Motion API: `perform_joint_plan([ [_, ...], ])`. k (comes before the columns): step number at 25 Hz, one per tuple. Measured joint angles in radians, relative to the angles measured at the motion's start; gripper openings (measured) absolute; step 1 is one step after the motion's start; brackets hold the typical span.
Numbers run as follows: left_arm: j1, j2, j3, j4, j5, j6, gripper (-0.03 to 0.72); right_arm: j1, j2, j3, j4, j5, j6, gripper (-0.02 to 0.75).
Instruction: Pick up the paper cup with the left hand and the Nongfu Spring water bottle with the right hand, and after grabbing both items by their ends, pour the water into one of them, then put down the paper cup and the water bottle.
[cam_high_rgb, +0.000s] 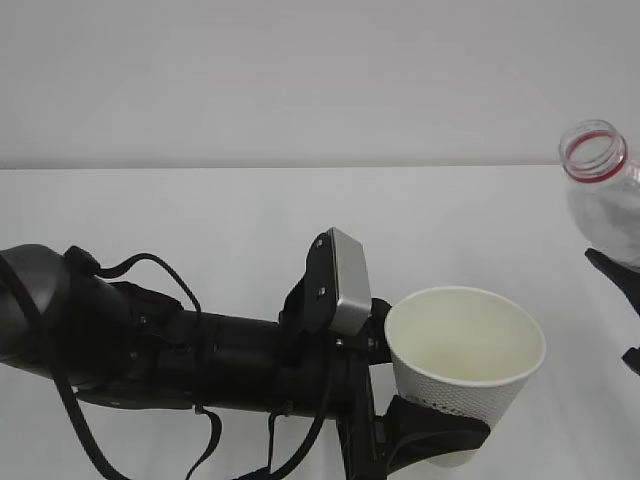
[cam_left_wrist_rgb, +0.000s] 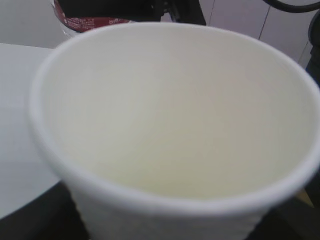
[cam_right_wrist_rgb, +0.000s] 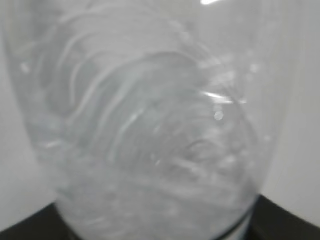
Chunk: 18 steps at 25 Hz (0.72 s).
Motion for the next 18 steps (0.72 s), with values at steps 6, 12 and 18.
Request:
perform_joint_plan([
  [6,0.000,0.000,0.000,0.000,0.000,0.000,0.570,0.000,0.000,0.000,0.000,0.000,-0.051,0.396],
  [12,0.000,0.000,0.000,0.000,0.000,0.000,0.570,0.000,0.000,0.000,0.000,0.000,-0.123,0.396],
  [18,0.000,0.000,0.000,0.000,0.000,0.000,0.569,0.000,0.000,0.000,-0.001,0.000,-0.187,0.396],
])
